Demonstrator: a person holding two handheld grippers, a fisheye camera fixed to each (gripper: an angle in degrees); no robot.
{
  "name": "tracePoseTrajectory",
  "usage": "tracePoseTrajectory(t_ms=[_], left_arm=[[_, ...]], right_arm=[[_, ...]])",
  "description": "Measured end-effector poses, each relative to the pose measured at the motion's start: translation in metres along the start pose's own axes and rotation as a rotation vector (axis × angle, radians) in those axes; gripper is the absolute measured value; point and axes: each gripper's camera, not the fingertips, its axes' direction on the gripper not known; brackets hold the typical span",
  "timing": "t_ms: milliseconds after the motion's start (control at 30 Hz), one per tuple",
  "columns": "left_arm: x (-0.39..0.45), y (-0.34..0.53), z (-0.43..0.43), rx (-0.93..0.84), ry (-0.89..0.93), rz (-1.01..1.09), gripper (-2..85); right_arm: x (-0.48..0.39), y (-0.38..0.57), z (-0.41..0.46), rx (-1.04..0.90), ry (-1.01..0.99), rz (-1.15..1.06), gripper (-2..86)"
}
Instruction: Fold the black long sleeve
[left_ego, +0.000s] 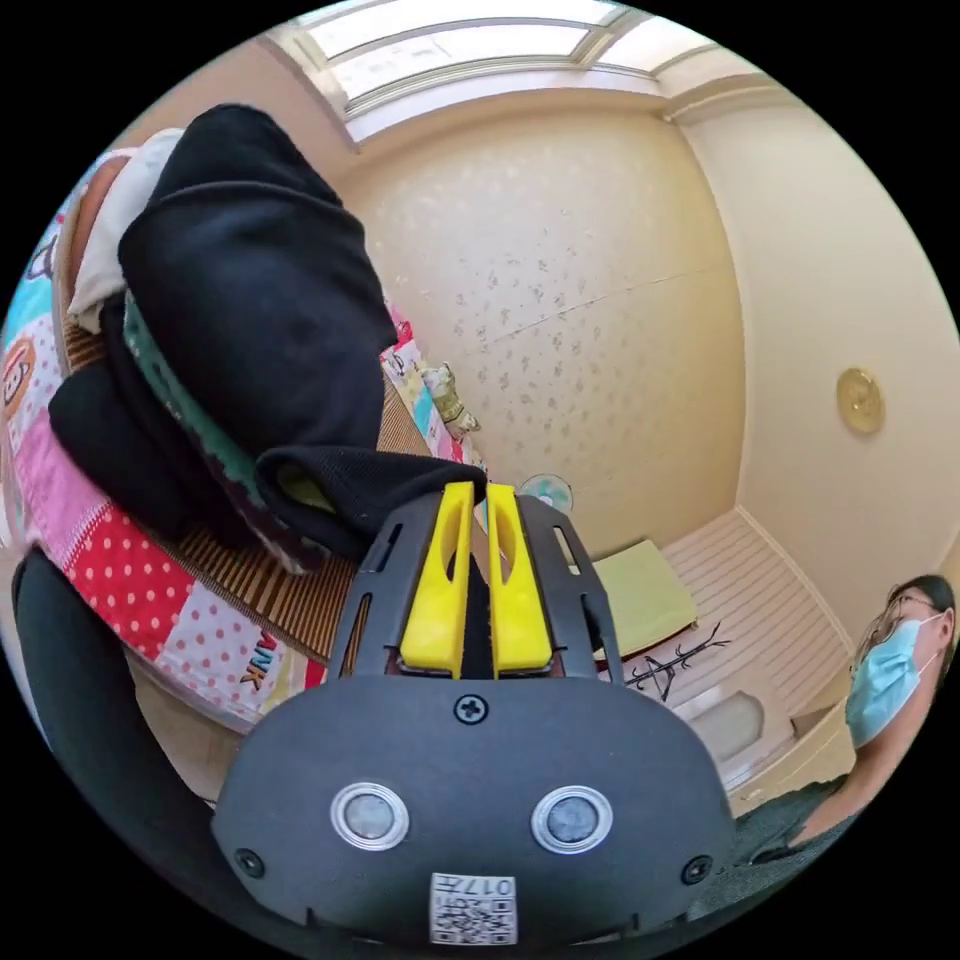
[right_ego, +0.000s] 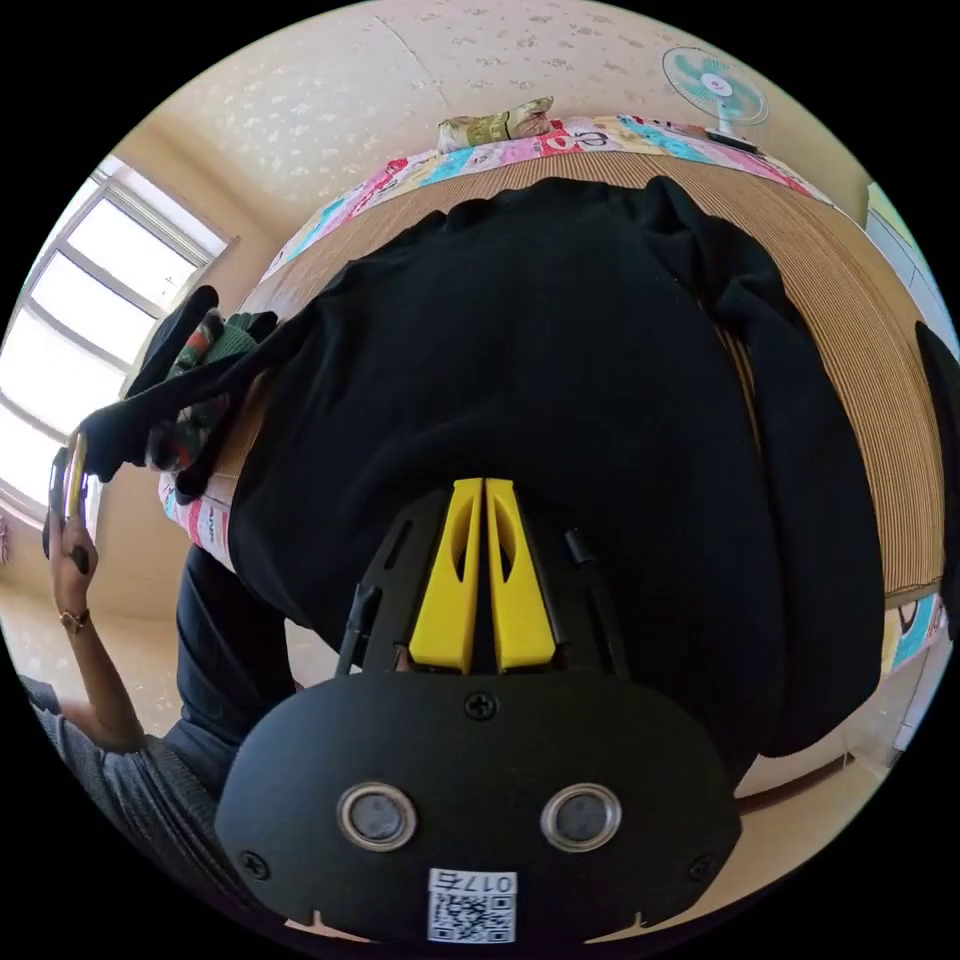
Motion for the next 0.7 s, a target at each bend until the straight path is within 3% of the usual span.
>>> tracePoseTrajectory(t_ms=[133, 233, 300, 367, 533, 600, 700], left_arm=[[0.115, 0.013, 0.094, 0.01, 0.055, 0.229, 2.2], [0.213, 0.074, 0.235, -0.131, 0.113, 0.406, 3.9], [0.264, 0.162, 0.38, -0.461, 0.146, 0.523, 10.7], [0.275, 0.247, 0.454, -0.669, 0.14, 0.591, 12.9], [0.211, 0.451, 0.472, -0.884, 0.07, 0.663, 12.8], [0.145, 0.537, 0.461, -1.029, -0.062, 0.691, 11.7], [0.072, 0.568, 0.427, -0.993, -0.264, 0.662, 11.9]], right_arm=[[0.006, 0.036, 0.012, 0.194, -0.062, 0.015, 0.3], [-0.01, 0.061, 0.021, 0.304, 0.014, -0.027, 0.3], [-0.016, 0.066, 0.025, 0.316, 0.041, -0.05, 0.3], [-0.014, 0.072, 0.028, 0.328, 0.013, -0.054, 0.3], [-0.014, 0.08, 0.033, 0.338, -0.017, -0.063, 0.3], [-0.018, 0.081, 0.035, 0.342, -0.009, -0.066, 0.2], [-0.02, 0.081, 0.038, 0.338, -0.017, -0.059, 0.3]])
